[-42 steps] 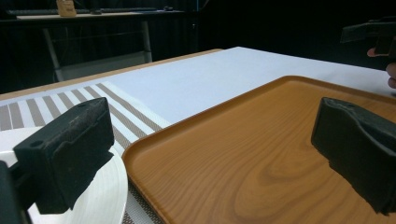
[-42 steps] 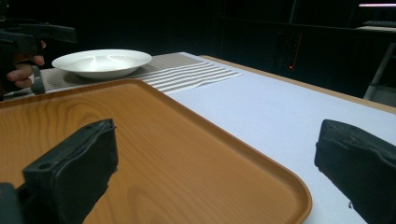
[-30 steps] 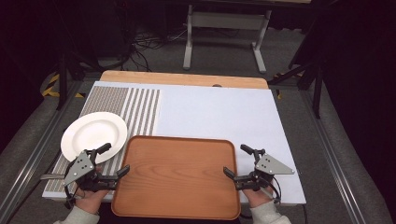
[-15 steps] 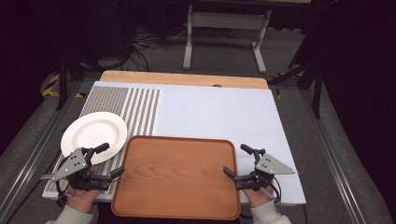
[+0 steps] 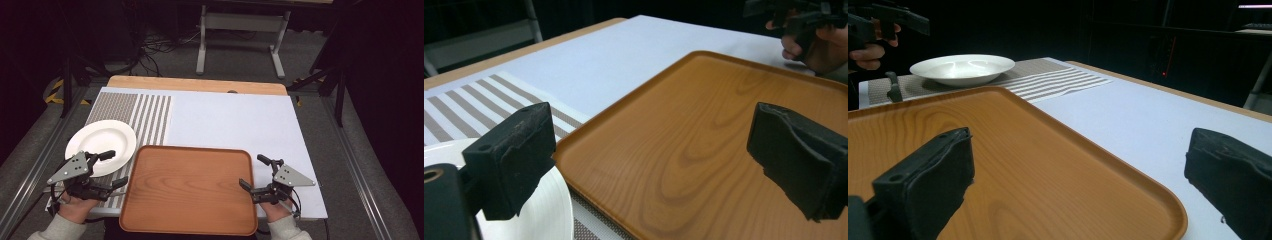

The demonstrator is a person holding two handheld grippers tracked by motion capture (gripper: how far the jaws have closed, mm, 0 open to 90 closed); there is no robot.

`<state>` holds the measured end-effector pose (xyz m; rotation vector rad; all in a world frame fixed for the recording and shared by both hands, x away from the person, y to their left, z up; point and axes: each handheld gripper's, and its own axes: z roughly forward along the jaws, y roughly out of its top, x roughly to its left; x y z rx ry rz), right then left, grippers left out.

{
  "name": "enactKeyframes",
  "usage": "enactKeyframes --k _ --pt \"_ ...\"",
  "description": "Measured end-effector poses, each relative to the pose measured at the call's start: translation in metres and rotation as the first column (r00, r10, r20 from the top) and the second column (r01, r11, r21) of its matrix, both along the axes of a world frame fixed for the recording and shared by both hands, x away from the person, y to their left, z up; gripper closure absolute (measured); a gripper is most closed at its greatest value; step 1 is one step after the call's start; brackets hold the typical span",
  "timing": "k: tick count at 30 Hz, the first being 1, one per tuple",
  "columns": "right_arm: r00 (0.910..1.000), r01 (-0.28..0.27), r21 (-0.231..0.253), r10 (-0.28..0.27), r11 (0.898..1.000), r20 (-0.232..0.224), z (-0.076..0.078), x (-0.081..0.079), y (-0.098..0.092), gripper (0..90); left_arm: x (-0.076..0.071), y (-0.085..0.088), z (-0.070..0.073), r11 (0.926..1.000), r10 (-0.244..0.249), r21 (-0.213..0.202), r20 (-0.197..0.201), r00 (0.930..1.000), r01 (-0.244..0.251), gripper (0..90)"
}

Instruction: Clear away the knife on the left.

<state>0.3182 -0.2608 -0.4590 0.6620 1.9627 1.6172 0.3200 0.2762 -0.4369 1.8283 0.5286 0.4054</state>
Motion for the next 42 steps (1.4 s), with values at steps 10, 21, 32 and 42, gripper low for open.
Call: enactKeyframes --k 10,21,32,42 --pt "1.0 -0.005 -0.001 0.005 1.0 -0.004 -0.001 0.0 0.001 0.5 0.001 0.005 0.013 0.994 -0.055 0.093 -0.027 0.9981 0.057 7.4" --pt "0.9999 -0.008 0.0 0.008 1.0 -0.007 -0.001 0.001 0.001 0.6 0.001 0.013 0.024 0.9671 -0.098 0.23 -0.06 0.9934 0.109 9.8" --pt "0.9999 -0.007 0.003 0.007 1.0 -0.016 -0.001 0.001 0.001 0.7 0.003 0.028 0.032 0.918 -0.111 0.368 -0.12 0.9865 0.148 14.0" --pt "0.9998 -0.008 0.003 0.008 1.0 -0.018 -0.001 0.002 0.001 0.7 0.003 0.036 0.038 0.8395 -0.127 0.504 -0.18 0.9755 0.202 16.9"
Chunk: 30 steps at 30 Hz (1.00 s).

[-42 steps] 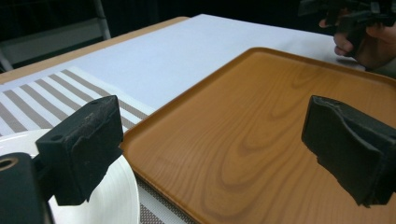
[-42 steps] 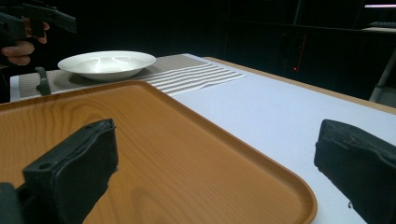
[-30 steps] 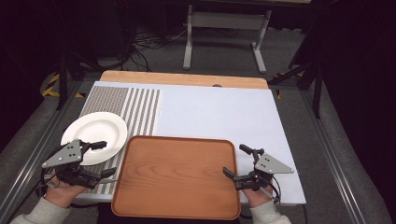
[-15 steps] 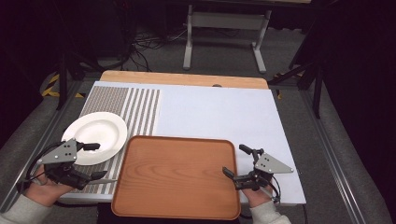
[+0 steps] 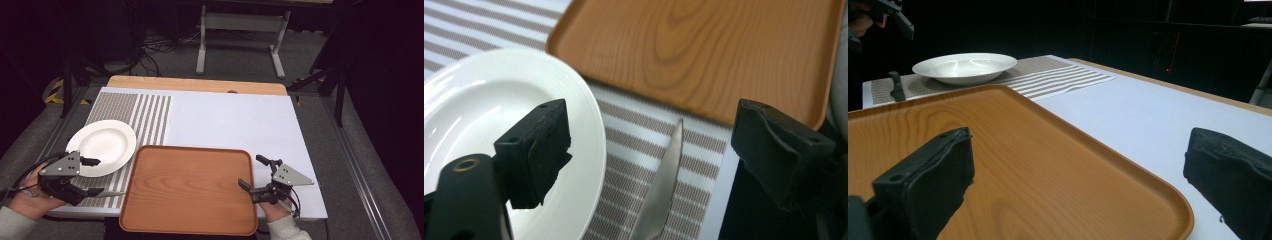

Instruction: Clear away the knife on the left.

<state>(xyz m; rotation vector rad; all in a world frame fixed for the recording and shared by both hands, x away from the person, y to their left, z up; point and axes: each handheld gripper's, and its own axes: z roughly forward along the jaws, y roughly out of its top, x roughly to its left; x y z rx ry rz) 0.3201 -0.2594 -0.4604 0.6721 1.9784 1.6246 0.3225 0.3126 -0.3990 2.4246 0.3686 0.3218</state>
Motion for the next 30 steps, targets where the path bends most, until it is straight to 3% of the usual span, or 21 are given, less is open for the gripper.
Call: enactKeyframes --k 7,16,20,23,26,30 --pt "1.0 -0.002 -0.001 0.002 1.0 -0.005 -0.001 0.001 0.0 0.7 0.004 0.005 0.003 0.9938 -0.018 0.109 -0.036 0.9992 0.022 17.8" --pt "1.0 -0.001 0.001 0.001 1.0 -0.004 0.0 0.001 0.0 0.7 0.011 0.011 -0.002 0.9814 -0.034 0.184 -0.108 0.9936 0.054 24.7" --pt "1.0 -0.002 0.0 0.002 1.0 -0.004 -0.001 0.001 0.0 0.7 0.014 0.013 -0.005 0.9693 -0.056 0.23 -0.143 0.9882 0.088 26.5" --pt "1.0 -0.001 -0.003 0.001 1.0 -0.004 -0.001 0.002 0.0 0.7 0.015 0.015 -0.006 0.966 -0.056 0.239 -0.182 0.9817 0.099 27.9" --pt "1.0 -0.002 -0.001 0.002 1.0 -0.004 -0.001 0.002 0.0 0.7 0.016 0.016 -0.008 0.9577 -0.073 0.258 -0.206 0.9758 0.127 29.3" --pt "1.0 -0.001 -0.001 0.001 1.0 -0.006 -0.001 0.001 0.0 0.6 0.018 0.019 -0.013 0.9452 -0.057 0.302 -0.222 0.9735 0.124 31.3"
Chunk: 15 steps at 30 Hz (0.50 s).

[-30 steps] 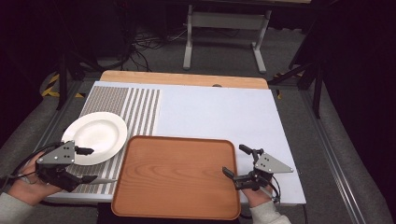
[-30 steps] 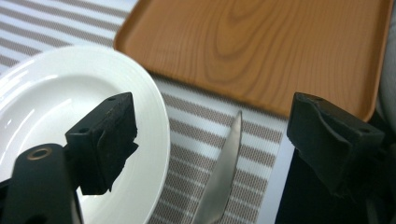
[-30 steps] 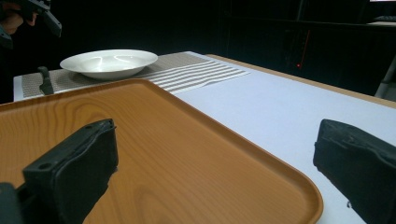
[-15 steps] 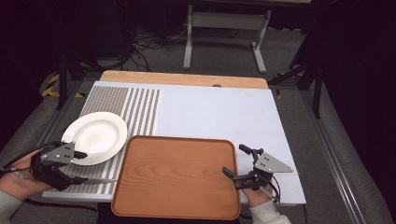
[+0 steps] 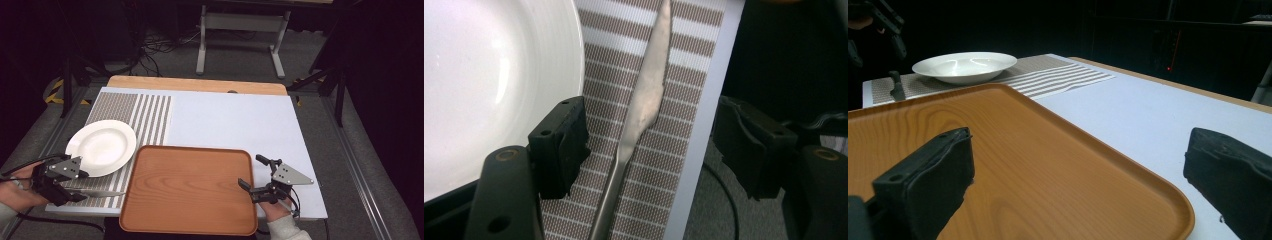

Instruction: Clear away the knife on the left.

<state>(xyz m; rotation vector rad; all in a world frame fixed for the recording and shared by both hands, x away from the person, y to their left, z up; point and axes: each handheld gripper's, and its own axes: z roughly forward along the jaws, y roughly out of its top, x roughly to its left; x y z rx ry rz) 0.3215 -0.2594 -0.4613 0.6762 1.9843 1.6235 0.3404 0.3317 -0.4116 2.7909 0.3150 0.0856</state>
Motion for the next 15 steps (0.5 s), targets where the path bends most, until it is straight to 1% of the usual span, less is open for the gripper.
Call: enactKeyframes --k 3,4,5,9,12,15 --pt "1.0 -0.001 0.0 0.001 1.0 0.002 0.0 0.0 0.0 0.7 0.002 0.002 -0.004 0.9995 -0.005 0.03 -0.015 0.9999 0.006 33.2" --pt "1.0 -0.001 0.0 0.001 1.0 0.002 0.0 0.0 0.0 0.6 0.002 0.002 -0.004 0.9995 -0.005 0.03 -0.015 0.9999 0.006 34.0" --pt "1.0 0.0 0.0 0.0 1.0 0.001 0.0 0.0 0.0 0.7 0.003 0.003 -0.006 0.9987 -0.008 0.05 -0.016 0.9998 0.009 34.6" --pt "1.0 -0.003 -0.001 0.003 1.0 -0.001 0.0 0.0 0.0 0.7 0.006 0.006 -0.01 0.9961 -0.023 0.085 -0.015 0.9996 0.024 36.9" --pt "1.0 -0.006 -0.005 0.006 1.0 0.0 0.0 0.0 0.001 0.6 0.007 0.007 -0.013 0.9909 -0.046 0.126 -0.006 0.9989 0.046 39.1" --pt "1.0 -0.004 -0.005 0.004 1.0 -0.002 -0.001 0.001 0.0 0.7 0.008 0.007 -0.016 0.9831 -0.085 0.163 0.006 0.9963 0.083 40.9"
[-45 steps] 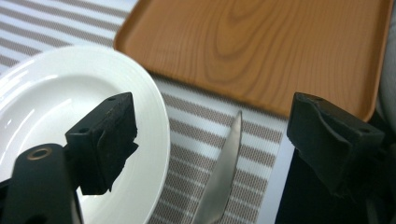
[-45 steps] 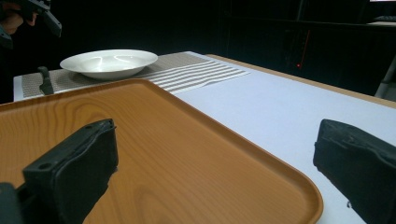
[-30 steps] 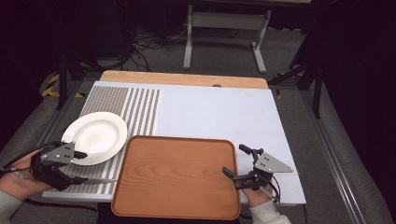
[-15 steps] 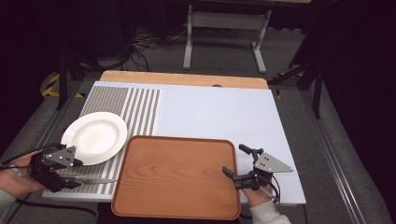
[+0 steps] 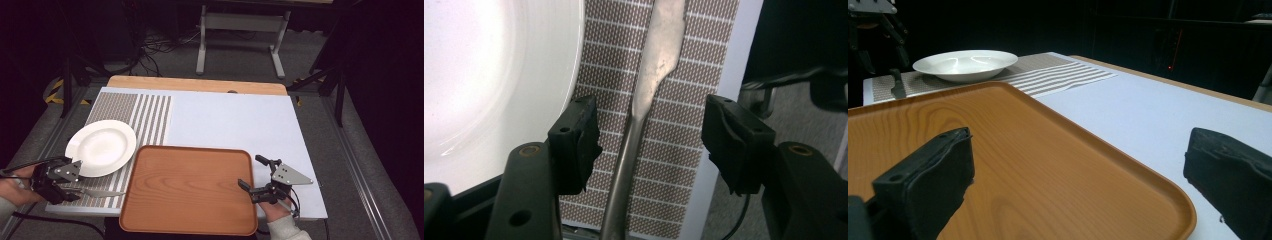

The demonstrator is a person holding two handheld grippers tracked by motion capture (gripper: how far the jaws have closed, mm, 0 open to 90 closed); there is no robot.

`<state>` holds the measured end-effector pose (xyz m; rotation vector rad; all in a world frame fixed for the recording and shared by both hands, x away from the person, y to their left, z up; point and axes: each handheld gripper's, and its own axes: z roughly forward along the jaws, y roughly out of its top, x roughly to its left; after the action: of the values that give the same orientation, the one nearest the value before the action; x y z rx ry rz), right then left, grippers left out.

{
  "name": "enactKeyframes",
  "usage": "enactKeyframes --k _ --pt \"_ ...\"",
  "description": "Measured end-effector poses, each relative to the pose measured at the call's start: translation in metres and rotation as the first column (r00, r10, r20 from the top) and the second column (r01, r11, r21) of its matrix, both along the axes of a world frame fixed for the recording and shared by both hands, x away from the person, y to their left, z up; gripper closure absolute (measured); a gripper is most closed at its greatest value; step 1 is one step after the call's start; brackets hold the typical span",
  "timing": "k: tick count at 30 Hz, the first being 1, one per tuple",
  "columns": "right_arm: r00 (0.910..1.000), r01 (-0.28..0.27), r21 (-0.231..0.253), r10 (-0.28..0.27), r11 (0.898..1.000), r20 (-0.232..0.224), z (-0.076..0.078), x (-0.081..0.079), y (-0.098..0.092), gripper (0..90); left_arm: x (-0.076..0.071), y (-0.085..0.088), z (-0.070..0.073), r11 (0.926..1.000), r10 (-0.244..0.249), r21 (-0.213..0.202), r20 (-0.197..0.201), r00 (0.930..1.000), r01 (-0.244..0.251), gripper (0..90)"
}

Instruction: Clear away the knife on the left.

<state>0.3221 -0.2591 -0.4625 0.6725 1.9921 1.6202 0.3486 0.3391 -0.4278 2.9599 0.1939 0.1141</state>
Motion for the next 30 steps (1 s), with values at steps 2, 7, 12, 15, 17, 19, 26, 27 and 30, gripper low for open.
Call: enactKeyframes --k 2,7,12,15,17,19,26,27,30 --pt "1.0 -0.001 0.001 0.001 1.0 0.0 0.0 0.0 0.0 0.7 0.001 0.0 -0.002 0.9998 -0.009 0.016 0.011 0.9999 0.009 40.4" --pt "1.0 -0.003 0.002 0.003 1.0 0.0 0.0 0.0 0.0 0.6 0.004 0.0 -0.006 0.9976 -0.059 0.036 0.001 0.9982 0.059 45.2" --pt "1.0 -0.004 0.007 0.004 1.0 0.0 0.0 0.001 0.0 0.6 0.008 0.0 -0.007 0.9933 -0.087 0.075 -0.013 0.9961 0.088 51.4" --pt "1.0 -0.004 0.009 0.004 1.0 -0.006 0.0 0.001 -0.001 0.6 0.009 0.0 -0.007 0.9913 -0.096 0.088 -0.026 0.995 0.098 55.5" --pt "1.0 -0.006 0.008 0.006 1.0 -0.006 -0.001 0.001 -0.001 0.6 0.011 -0.001 -0.009 0.9883 -0.108 0.104 -0.037 0.9934 0.112 57.3" --pt "1.0 -0.006 0.007 0.006 1.0 -0.006 -0.001 0.001 -0.001 0.6 0.013 -0.002 -0.01 0.9867 -0.12 0.105 -0.041 0.9919 0.124 60.2" --pt "0.9999 -0.003 0.002 0.003 1.0 -0.009 -0.002 0.001 0.0 0.6 0.017 -0.009 -0.014 0.9709 -0.173 0.157 -0.062 0.983 0.181 69.9" --pt "0.9999 -0.003 0.002 0.003 1.0 -0.009 -0.002 0.001 0.0 0.6 0.017 -0.009 -0.014 0.9709 -0.173 0.157 -0.062 0.983 0.181 71.7" --pt "1.0 0.0 0.006 0.0 1.0 -0.01 -0.002 0.002 0.0 0.6 0.017 -0.012 -0.017 0.9595 -0.199 0.19 -0.066 0.9778 0.208 75.9"
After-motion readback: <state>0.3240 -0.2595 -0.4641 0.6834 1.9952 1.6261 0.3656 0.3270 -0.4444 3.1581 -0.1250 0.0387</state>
